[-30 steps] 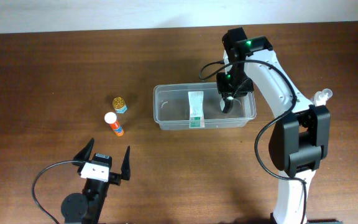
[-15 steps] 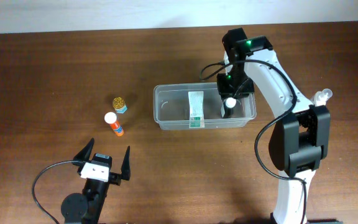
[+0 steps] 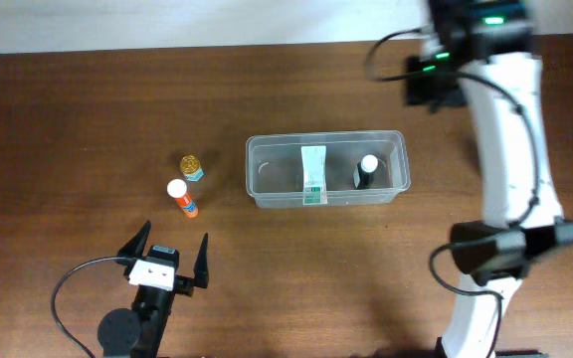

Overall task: Pack container
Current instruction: 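Move the right gripper to the white spray bottle and grasp it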

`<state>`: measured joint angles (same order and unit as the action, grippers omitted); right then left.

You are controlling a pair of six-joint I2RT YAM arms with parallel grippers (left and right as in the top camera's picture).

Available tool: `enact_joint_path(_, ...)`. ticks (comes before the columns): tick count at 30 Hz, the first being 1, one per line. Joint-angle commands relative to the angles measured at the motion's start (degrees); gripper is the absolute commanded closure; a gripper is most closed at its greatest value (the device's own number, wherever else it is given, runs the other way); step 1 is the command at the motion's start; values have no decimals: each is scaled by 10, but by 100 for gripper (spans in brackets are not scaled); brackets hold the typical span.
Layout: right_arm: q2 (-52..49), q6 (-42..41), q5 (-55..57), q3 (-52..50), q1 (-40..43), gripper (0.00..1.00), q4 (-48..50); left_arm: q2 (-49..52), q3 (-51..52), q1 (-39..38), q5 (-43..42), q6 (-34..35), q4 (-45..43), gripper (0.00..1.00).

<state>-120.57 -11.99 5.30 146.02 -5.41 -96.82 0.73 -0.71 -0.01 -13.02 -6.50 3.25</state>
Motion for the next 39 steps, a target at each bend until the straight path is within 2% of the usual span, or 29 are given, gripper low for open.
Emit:
enact_joint_path(1,31,-5,44,15,86,52,-5,-4,2,3,6,-9,3,1)
enact_joint_path(5,31,-3,37,-4,157,50,-5,-4,2,3,6,-9,3,1)
enact_joint_path(7,31,21,-2,-32,187,50,-5,-4,2,3,6,-9,3,1)
enact_joint_path(14,31,56,-17,-143,258,46,46,-4,2,3,6,-9,3,1)
enact_joint_path(22,14,88,-75,-186,329,45,94,-4,2,3,6,-9,3,1)
enact_joint_path(27,-8,88,-90,-186,342,45,95,-4,2,3,6,-9,3,1)
enact_joint_path(30,-25,121,-126,-186,337,45,97,-4,2,3,6,-9,3,1)
enact_joint_path(39,-67,136,-122,-186,328,45,98,-4,2,3,6,-9,3,1)
